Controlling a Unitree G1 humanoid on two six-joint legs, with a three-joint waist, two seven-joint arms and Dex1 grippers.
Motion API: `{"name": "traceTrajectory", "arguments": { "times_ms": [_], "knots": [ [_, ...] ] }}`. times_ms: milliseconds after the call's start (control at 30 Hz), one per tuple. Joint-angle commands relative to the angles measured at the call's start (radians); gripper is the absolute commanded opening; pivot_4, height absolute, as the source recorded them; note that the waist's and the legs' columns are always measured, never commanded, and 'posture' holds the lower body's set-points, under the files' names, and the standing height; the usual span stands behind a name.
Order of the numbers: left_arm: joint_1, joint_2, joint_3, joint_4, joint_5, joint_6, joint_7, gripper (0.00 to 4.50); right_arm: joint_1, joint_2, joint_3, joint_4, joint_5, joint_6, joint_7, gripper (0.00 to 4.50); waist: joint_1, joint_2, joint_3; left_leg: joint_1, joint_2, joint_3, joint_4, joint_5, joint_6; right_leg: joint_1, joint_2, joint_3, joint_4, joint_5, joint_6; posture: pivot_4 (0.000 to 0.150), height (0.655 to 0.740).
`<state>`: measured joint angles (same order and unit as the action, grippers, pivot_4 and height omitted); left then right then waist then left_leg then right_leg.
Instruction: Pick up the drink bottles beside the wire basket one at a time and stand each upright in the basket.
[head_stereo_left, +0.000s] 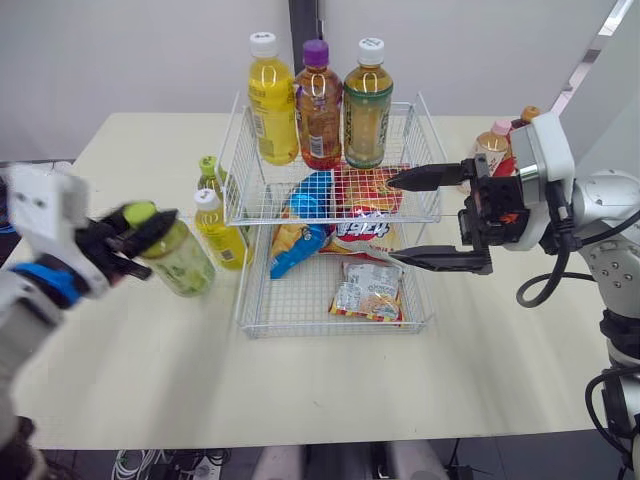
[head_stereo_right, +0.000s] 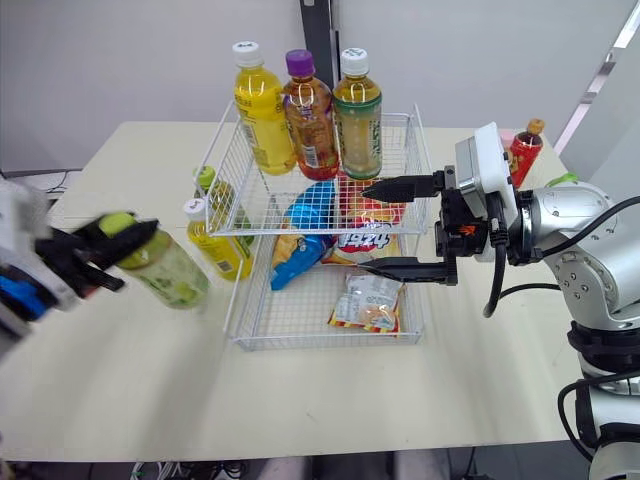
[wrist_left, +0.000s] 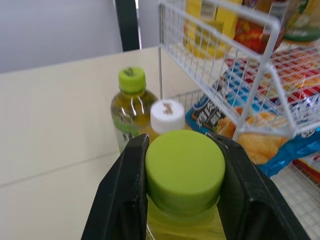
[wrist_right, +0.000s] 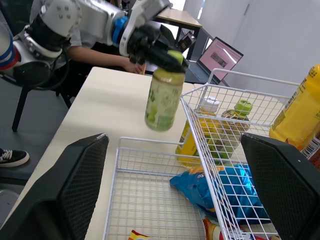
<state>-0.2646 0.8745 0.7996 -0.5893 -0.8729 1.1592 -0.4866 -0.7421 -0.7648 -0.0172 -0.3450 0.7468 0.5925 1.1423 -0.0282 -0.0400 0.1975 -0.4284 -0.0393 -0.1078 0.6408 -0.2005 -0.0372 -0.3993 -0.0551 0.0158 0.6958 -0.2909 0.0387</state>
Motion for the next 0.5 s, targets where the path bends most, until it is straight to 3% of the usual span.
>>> {"name": "traceTrajectory", "arguments": {
  "times_ms": [33, 300, 400, 500],
  "knots": [
    [-0.152, 0.153, 0.044, 0.146, -0.149, 0.055, -0.068, 1.36, -0.023, -0.017, -0.038, -0.007, 0.004, -0.014, 0.007, 4.50, 0.001, 0.000, 0.000, 0.000, 0.000, 0.000, 0.000, 0.000, 0.000, 0.000, 0.000, -0.001, -0.001, 0.000, 0.000, 0.150, 0.7400],
    [-0.580, 0.381, -0.193, 0.497, -0.200, 0.011, -0.159, 1.36, 0.003, -0.071, -0.073, -0.015, 0.000, 0.005, -0.002, 4.50, -0.003, 0.000, 0.001, 0.000, 0.000, 0.002, -0.004, 0.000, 0.000, 0.000, 0.000, -0.001, -0.005, 0.000, 0.001, 0.150, 0.7400],
    [-0.799, 0.398, -0.344, 0.604, -0.178, -0.011, -0.210, 1.36, 0.010, -0.082, -0.091, -0.028, 0.012, 0.026, -0.015, 4.50, -0.003, 0.000, 0.001, 0.000, 0.000, 0.002, -0.006, 0.000, 0.000, 0.000, 0.000, -0.001, -0.005, 0.000, 0.001, 0.150, 0.7400],
    [-1.032, 0.341, -0.497, 0.695, -0.149, 0.013, -0.263, 1.36, 0.016, -0.091, -0.110, -0.033, 0.017, 0.040, -0.033, 4.50, -0.003, 0.000, 0.001, -0.002, 0.000, 0.003, -0.007, 0.000, 0.000, -0.003, 0.000, -0.001, -0.005, 0.001, 0.001, 0.150, 0.7400]
  ]
}}
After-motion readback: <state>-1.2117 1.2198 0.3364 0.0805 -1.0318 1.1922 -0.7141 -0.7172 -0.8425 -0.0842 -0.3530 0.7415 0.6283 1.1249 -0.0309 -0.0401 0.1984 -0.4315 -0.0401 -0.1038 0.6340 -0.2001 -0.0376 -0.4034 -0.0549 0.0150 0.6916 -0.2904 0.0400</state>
